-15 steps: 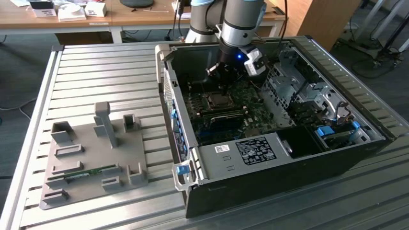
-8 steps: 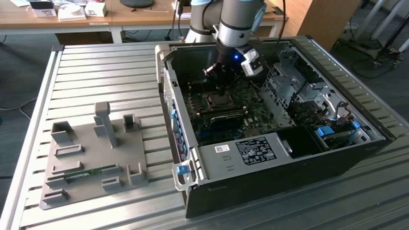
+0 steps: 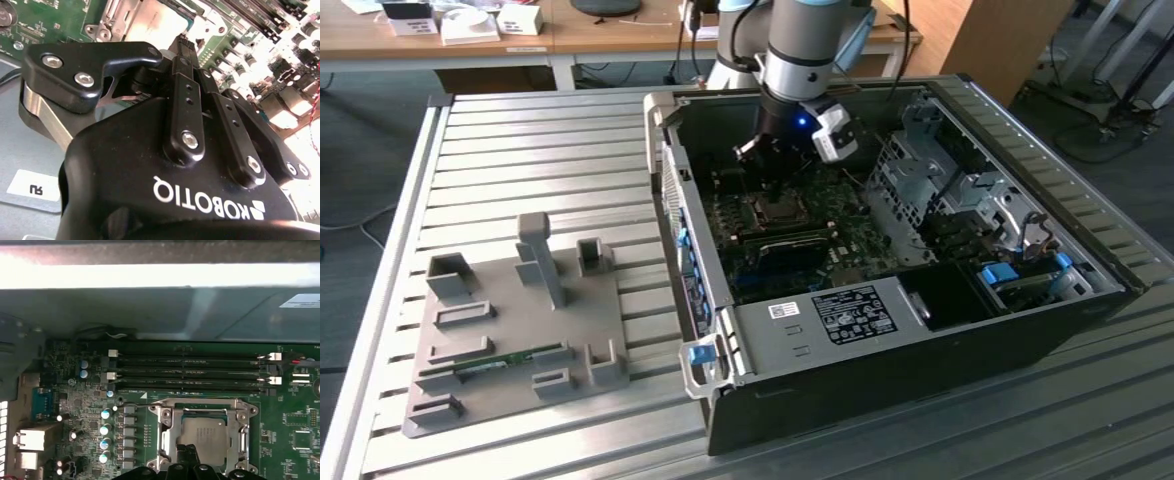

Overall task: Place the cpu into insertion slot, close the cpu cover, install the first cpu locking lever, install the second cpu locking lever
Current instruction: 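Close the cpu cover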

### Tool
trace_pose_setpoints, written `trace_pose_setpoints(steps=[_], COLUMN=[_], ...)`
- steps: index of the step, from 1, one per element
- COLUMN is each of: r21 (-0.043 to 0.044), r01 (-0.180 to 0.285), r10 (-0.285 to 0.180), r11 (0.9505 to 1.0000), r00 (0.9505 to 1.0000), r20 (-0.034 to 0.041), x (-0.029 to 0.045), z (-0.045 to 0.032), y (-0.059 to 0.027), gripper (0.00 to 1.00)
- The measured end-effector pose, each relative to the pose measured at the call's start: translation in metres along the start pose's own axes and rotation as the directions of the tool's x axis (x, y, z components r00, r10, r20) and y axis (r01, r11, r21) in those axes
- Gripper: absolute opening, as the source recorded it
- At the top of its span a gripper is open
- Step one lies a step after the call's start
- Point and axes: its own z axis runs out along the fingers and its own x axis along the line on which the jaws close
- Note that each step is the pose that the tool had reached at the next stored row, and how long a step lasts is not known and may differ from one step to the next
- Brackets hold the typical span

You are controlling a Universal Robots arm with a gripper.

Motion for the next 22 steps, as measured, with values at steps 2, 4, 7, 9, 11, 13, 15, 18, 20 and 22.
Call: trace_pose_setpoints(steps=[2,4,7,9,11,13,15,18,20,22], r21=[0.0000,-0.0002,-0.0001,-0.0001,-0.0003,-0.0001,-0.0001,-0.0001,-0.0004,-0.0002], r01=[-0.001,-0.001,-0.001,-0.001,-0.001,-0.001,-0.001,-0.001,-0.001,-0.001], r10=[0.001,0.001,0.001,0.001,0.001,0.001,0.001,0.001,0.001,0.001], r11=[1.0000,1.0000,1.0000,1.0000,1.0000,1.0000,1.0000,1.0000,1.0000,1.0000], r00=[1.0000,1.0000,1.0000,1.0000,1.0000,1.0000,1.0000,1.0000,1.0000,1.0000], r20=[0.0001,0.0002,0.0001,0.0002,0.0003,0.0008,0.0009,0.0009,0.0011,0.0010], x=[0.0010,0.0015,0.0019,0.0019,0.0023,0.0028,0.0029,0.0030,0.0030,0.0030], z=[0.0001,0.0002,0.0001,0.0001,0.0003,0.0006,0.0007,0.0007,0.0011,0.0019], y=[0.0001,0.0001,0.0001,0.0001,0.0001,0.0000,0.0001,0.0001,0.0001,0.0001], gripper=[0.11,0.11,0.11,0.11,0.11,0.11,0.11,0.11,0.11,0.11])
